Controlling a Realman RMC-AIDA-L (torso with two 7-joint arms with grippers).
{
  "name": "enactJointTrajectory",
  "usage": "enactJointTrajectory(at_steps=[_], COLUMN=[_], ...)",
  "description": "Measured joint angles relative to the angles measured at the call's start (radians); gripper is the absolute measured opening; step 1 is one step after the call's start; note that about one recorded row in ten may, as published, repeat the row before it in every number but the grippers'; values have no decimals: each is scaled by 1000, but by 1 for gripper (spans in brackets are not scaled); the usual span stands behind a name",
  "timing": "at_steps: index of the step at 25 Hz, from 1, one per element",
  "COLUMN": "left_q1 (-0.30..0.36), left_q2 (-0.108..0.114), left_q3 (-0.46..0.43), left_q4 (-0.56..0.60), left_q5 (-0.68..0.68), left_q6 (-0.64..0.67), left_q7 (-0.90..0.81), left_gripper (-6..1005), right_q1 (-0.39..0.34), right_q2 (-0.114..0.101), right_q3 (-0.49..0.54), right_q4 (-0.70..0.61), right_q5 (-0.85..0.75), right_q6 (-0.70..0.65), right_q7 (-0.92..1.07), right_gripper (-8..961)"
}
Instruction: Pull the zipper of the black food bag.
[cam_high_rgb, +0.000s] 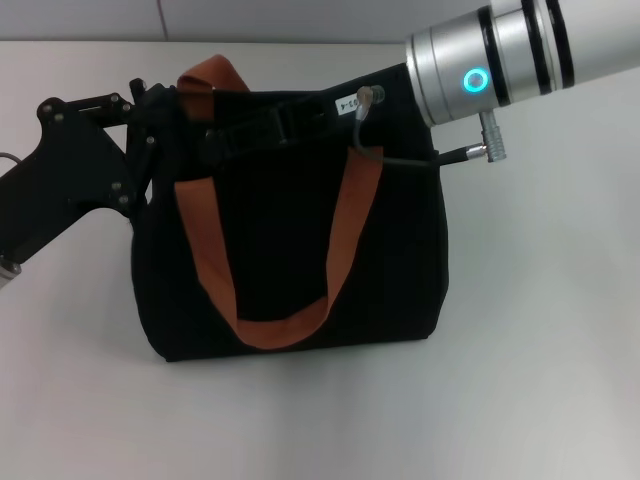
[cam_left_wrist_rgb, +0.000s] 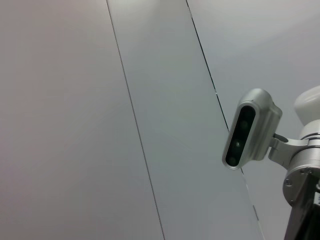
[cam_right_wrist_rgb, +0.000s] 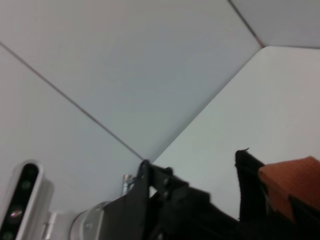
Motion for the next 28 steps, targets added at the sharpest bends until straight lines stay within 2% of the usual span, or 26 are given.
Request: enactJointTrajectory(at_steps=[13,28], left_q1=[2,9], left_q2=[2,2], left_q3=[-1,-1], left_q4=[0,0], left_q5=[0,0], left_q6=[-3,4], left_q7=[0,0], left_gripper=[21,20], right_q1=[-11,-17], right_q2=[2,-2], right_q3=[-10,-10], right_q4=[-17,-8], right_q5=[55,46], right_q6=[-39,4], right_q7=[-9,-10], right_gripper=[390,390])
